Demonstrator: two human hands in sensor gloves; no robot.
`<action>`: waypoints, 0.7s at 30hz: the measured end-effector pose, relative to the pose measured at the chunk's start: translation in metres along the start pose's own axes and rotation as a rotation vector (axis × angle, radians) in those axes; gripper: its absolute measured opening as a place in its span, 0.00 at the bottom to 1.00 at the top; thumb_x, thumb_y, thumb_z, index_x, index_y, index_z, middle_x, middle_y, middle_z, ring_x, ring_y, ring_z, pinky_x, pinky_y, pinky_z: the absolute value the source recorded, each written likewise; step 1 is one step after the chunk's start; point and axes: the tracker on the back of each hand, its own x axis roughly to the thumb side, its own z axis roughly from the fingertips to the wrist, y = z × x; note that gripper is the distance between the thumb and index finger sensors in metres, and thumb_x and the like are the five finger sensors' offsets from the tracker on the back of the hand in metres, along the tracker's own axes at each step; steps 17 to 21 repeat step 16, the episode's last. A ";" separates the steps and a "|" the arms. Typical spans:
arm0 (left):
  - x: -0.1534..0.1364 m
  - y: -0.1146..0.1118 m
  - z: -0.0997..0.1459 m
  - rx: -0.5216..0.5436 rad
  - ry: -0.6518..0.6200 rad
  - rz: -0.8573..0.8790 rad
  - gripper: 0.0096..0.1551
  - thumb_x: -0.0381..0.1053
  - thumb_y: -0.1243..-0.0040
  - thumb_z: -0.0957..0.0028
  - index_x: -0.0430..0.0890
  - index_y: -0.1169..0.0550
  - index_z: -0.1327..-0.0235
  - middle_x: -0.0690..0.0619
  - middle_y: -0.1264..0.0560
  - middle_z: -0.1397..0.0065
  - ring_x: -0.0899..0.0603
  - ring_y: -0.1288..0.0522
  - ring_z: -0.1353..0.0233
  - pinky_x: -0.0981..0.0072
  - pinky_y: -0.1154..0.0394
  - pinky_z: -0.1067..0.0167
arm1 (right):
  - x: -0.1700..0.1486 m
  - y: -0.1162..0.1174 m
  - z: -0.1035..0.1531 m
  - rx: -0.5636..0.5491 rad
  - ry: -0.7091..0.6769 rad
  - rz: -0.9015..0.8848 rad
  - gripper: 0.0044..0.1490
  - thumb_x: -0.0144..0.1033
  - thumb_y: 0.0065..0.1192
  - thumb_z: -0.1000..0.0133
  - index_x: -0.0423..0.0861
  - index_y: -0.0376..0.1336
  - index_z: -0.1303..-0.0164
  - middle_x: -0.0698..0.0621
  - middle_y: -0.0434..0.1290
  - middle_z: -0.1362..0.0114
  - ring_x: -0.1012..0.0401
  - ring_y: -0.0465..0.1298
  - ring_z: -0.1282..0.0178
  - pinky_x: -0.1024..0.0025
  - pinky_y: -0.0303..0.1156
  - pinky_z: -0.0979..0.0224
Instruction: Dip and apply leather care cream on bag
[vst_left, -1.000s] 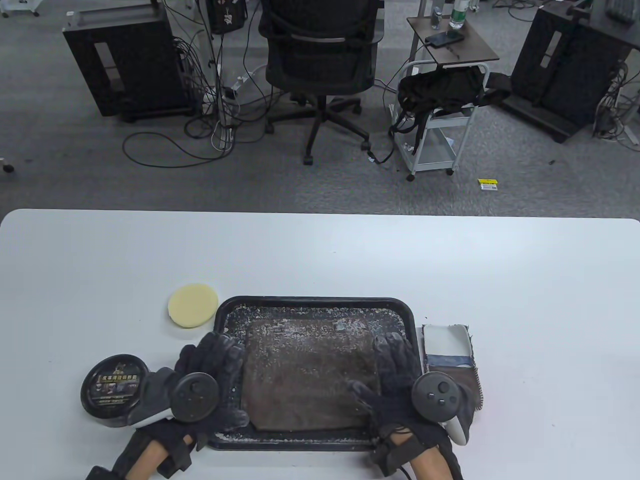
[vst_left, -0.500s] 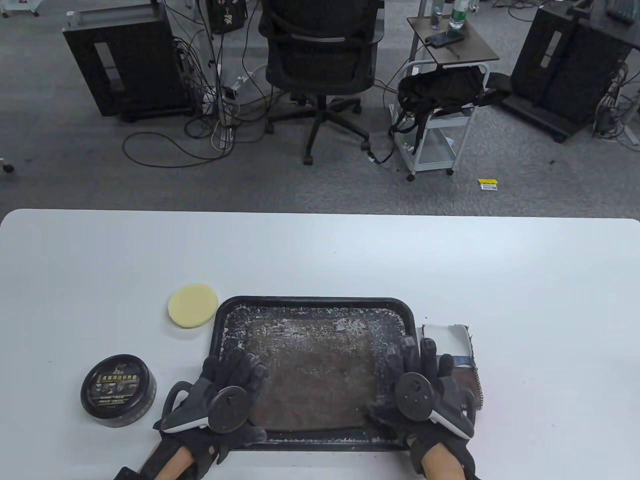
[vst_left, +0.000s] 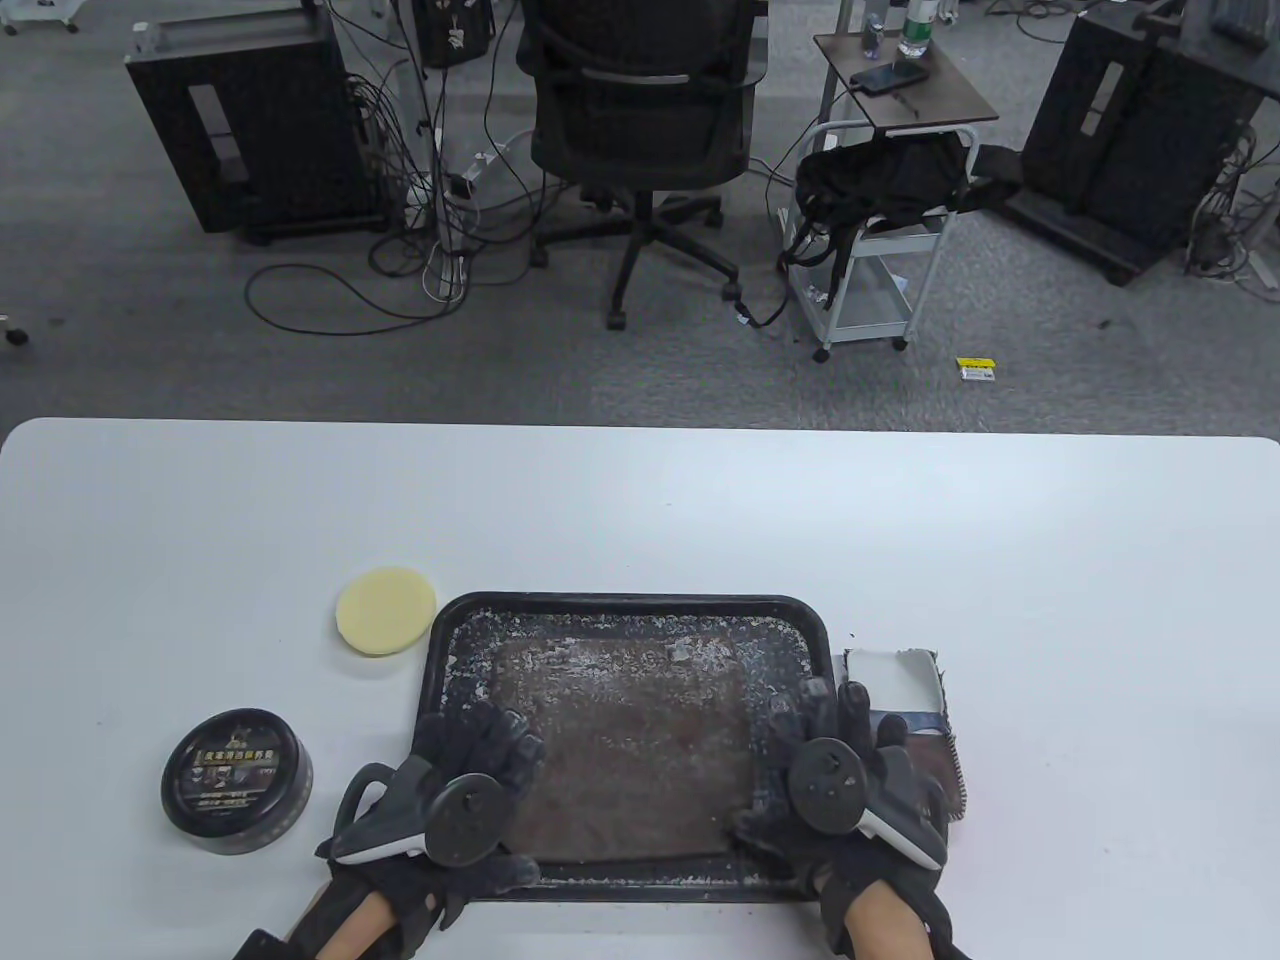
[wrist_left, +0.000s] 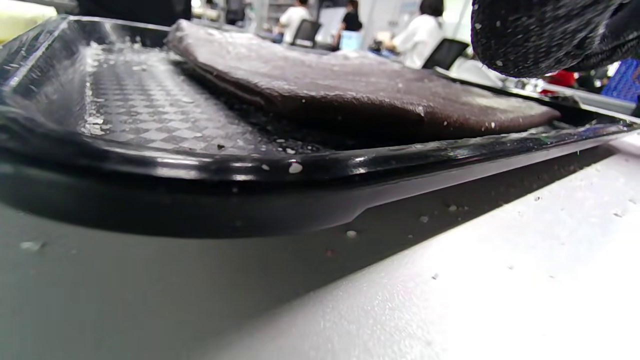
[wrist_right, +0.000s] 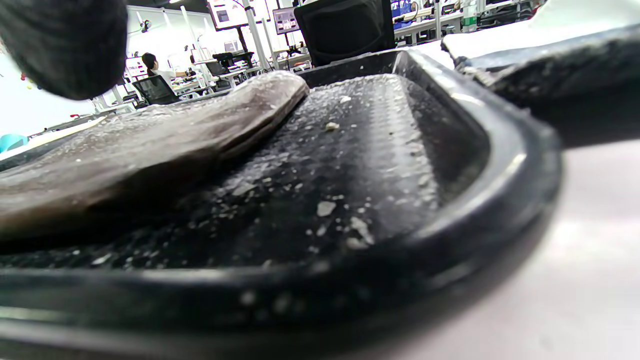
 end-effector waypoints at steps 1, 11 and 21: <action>0.000 -0.001 0.000 -0.003 0.000 -0.002 0.65 0.74 0.42 0.60 0.57 0.69 0.32 0.53 0.73 0.22 0.38 0.72 0.18 0.26 0.66 0.28 | 0.000 0.000 0.000 0.002 -0.004 -0.004 0.69 0.64 0.63 0.52 0.49 0.29 0.18 0.43 0.21 0.19 0.38 0.19 0.24 0.29 0.18 0.35; 0.001 0.000 0.000 -0.014 0.010 0.002 0.64 0.73 0.42 0.59 0.57 0.69 0.31 0.53 0.72 0.22 0.38 0.72 0.18 0.26 0.66 0.28 | 0.003 0.002 -0.002 0.018 -0.026 -0.018 0.68 0.64 0.63 0.52 0.48 0.29 0.18 0.42 0.22 0.19 0.38 0.20 0.23 0.29 0.19 0.34; 0.001 -0.001 -0.001 -0.012 0.005 0.001 0.63 0.73 0.43 0.59 0.57 0.69 0.31 0.53 0.72 0.22 0.38 0.72 0.18 0.26 0.67 0.28 | 0.005 0.004 -0.003 0.020 -0.031 -0.021 0.68 0.63 0.64 0.52 0.48 0.30 0.18 0.42 0.22 0.19 0.38 0.20 0.23 0.29 0.20 0.34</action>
